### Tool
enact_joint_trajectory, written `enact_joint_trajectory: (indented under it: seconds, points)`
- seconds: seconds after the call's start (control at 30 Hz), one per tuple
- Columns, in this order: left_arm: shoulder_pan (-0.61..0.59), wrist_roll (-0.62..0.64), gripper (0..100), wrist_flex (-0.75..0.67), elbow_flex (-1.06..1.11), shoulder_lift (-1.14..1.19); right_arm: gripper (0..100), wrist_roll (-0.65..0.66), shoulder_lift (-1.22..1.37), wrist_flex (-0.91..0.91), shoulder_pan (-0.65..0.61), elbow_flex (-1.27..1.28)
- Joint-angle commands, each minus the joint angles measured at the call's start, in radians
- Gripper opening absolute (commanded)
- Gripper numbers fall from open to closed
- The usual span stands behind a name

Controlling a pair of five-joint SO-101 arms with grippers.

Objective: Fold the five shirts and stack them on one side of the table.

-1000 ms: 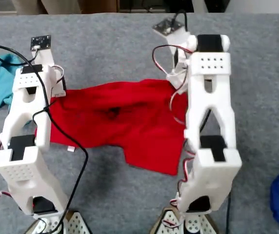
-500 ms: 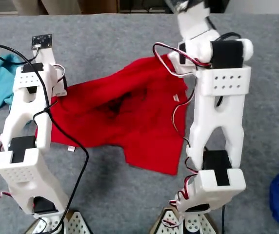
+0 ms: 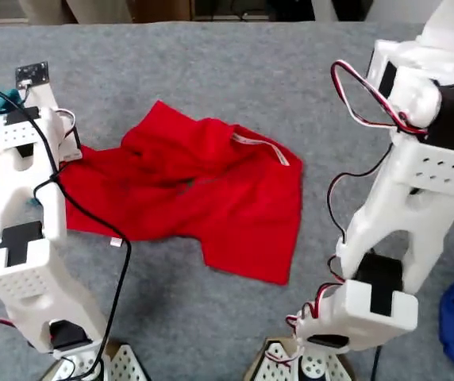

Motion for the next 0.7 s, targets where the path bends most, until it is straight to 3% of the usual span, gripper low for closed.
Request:
enact_joint_trajectory:
  seconds: [0.0,0.23,0.47,0.67]
  points:
    - [-0.003,-0.008,2,0.006,-0.026,-0.038,29.9,-0.008,-0.045,0.043,-0.073,-0.033]
    - [0.018,-0.003,2,0.006,-0.026,-0.038,29.9,-0.018,0.074,0.035,-0.38,0.094]
    - [0.02,0.0,2,0.038,-0.025,-0.038,29.9,-0.155,0.068,0.089,-0.437,-0.036]
    - [0.054,0.0,2,0.046,-0.025,-0.045,29.9,0.089,-0.205,0.094,-0.572,0.059]
